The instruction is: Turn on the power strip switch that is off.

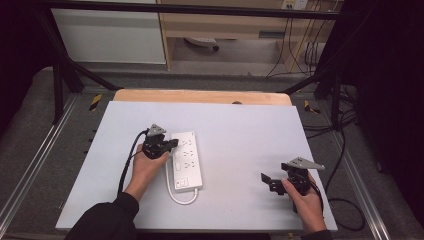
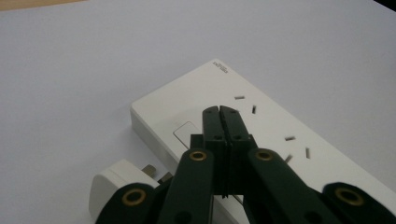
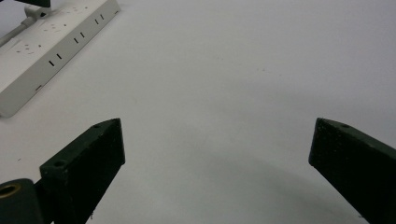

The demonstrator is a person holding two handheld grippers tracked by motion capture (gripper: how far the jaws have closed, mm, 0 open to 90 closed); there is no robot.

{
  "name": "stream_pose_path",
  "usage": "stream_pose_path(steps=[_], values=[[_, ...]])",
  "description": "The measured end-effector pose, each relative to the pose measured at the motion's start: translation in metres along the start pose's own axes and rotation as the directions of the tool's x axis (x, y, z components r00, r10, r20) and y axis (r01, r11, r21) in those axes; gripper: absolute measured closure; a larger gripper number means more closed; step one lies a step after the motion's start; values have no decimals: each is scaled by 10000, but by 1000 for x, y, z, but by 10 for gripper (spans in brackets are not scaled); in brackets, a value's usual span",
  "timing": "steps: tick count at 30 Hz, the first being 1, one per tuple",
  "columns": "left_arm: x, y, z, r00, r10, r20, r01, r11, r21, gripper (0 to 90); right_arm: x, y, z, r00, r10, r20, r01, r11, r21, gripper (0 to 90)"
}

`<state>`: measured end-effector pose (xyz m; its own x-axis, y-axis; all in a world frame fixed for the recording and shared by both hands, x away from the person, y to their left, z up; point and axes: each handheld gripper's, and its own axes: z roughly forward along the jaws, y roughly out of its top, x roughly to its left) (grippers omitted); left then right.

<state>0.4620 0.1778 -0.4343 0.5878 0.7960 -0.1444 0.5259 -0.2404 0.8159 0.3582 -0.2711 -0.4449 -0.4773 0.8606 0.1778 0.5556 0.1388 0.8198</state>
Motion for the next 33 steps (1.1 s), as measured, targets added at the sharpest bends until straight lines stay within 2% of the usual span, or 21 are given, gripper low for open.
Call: stream_pose_path(steps=[33], values=[[0,-5,4,10000,-12,-36,12,10000,25,900,-1,0,-1,10000,7,1,-7,10000,-17,40]])
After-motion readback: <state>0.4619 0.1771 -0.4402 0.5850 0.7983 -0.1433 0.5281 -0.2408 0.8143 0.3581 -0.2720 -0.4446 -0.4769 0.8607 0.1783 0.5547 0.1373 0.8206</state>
